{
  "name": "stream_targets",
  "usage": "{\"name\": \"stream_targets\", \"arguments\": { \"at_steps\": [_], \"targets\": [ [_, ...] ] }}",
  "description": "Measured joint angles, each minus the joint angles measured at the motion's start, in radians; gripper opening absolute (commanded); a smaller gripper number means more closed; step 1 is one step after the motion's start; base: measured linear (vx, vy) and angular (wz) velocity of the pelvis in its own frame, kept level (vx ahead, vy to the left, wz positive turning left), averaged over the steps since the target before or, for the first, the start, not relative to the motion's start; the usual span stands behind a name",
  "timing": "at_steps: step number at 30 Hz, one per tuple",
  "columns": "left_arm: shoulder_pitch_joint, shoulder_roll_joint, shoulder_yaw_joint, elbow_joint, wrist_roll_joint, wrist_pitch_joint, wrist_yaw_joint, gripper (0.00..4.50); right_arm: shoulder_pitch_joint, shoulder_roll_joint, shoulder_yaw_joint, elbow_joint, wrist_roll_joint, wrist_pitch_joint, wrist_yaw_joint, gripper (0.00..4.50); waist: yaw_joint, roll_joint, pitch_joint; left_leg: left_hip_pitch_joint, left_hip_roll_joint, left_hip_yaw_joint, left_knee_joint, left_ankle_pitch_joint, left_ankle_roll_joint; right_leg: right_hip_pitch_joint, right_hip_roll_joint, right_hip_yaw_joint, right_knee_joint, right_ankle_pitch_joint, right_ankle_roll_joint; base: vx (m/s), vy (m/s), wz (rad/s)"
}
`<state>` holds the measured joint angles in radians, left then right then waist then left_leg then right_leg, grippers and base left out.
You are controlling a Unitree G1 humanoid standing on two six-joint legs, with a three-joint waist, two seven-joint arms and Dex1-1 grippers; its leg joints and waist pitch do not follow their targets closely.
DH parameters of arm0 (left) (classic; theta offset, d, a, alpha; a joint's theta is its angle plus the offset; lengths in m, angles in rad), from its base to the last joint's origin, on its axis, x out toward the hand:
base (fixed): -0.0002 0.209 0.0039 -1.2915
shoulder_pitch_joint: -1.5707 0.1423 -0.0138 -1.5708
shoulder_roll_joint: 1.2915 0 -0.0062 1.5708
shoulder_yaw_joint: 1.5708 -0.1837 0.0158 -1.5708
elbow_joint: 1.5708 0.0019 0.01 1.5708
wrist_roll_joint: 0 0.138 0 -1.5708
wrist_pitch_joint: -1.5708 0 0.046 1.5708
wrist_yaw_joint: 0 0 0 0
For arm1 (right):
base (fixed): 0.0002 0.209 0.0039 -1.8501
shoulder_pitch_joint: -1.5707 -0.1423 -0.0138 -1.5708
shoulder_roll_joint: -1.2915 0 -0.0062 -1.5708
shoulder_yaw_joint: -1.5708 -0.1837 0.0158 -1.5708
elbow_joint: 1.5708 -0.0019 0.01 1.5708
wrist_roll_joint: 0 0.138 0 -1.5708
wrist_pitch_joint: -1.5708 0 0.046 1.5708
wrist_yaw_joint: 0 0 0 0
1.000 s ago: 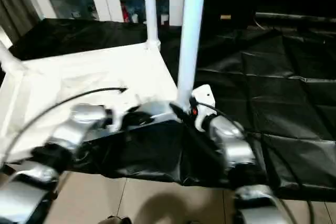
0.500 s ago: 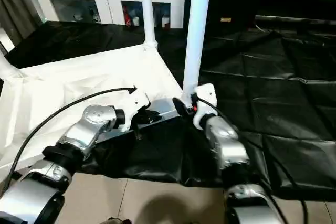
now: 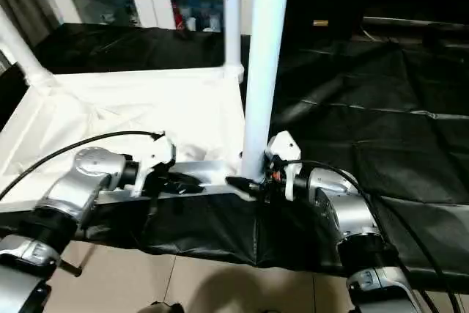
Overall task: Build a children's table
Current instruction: Rotate leg to tighten
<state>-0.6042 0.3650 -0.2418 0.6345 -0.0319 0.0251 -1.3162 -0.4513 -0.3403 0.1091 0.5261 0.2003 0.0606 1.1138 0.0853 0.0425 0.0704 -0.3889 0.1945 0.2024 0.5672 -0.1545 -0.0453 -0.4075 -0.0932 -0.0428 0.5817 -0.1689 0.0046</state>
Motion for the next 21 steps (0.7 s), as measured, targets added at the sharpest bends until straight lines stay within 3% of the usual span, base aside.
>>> {"name": "stream_targets", "arguments": {
  "at_steps": [2, 3, 7, 13, 21],
  "targets": [
    [0.002, 0.005, -0.001, -0.001, -0.004, 0.002, -0.009, 0.0, 0.001, -0.007, 0.008, -0.003, 0.002, 0.001, 0.014, 3.64, 0.0, 0.0, 0.0, 0.0, 0.0, 0.0, 0.0, 0.0, 0.0, 0.0, 0.0, 0.0, 0.001, 0.0, 0.0, 0.0, 0.0, 0.0],
    [0.003, 0.006, -0.001, -0.001, -0.005, 0.002, -0.011, 0.0, 0.001, -0.008, 0.01, -0.003, 0.003, 0.003, 0.02, 3.4, 0.001, 0.0, 0.0, 0.001, 0.0, 0.0, 0.0, 0.0, 0.0, 0.0, 0.0, 0.0, 0.001, 0.0, 0.0, 0.0, 0.0, 0.0],
    [0.004, 0.006, -0.001, -0.001, -0.005, 0.002, -0.009, 0.0, 0.009, -0.008, 0.011, -0.017, 0.007, 0.017, 0.03, 3.12, 0.001, 0.0, 0.0, 0.001, 0.0, 0.0, 0.0, 0.0, 0.0, 0.0, 0.0, 0.0, 0.002, 0.0, 0.0, 0.0, 0.0, 0.0],
    [-0.001, -0.027, 0.0, 0.011, 0.01, -0.009, 0.058, 0.0, 0.03, 0.015, -0.009, -0.036, -0.003, 0.025, -0.075, 2.84, 0.002, 0.0, 0.0, 0.002, -0.001, 0.0, 0.001, 0.0, 0.0, 0.0, 0.0, 0.002, 0.003, 0.0, 0.0, 0.0, 0.0, 0.0],
    [-0.077, -0.171, 0.001, 0.124, 0.092, -0.009, 0.363, 0.0, -0.023, 0.174, -0.114, 0.075, -0.077, -0.001, -0.596, 2.81, -0.007, 0.001, -0.001, 0.006, -0.003, 0.0, 0.0, 0.0, 0.0, 0.003, -0.001, 0.004, 0.001, -0.003, 0.005, 0.0, 0.0, 0.0]
  ]
}}
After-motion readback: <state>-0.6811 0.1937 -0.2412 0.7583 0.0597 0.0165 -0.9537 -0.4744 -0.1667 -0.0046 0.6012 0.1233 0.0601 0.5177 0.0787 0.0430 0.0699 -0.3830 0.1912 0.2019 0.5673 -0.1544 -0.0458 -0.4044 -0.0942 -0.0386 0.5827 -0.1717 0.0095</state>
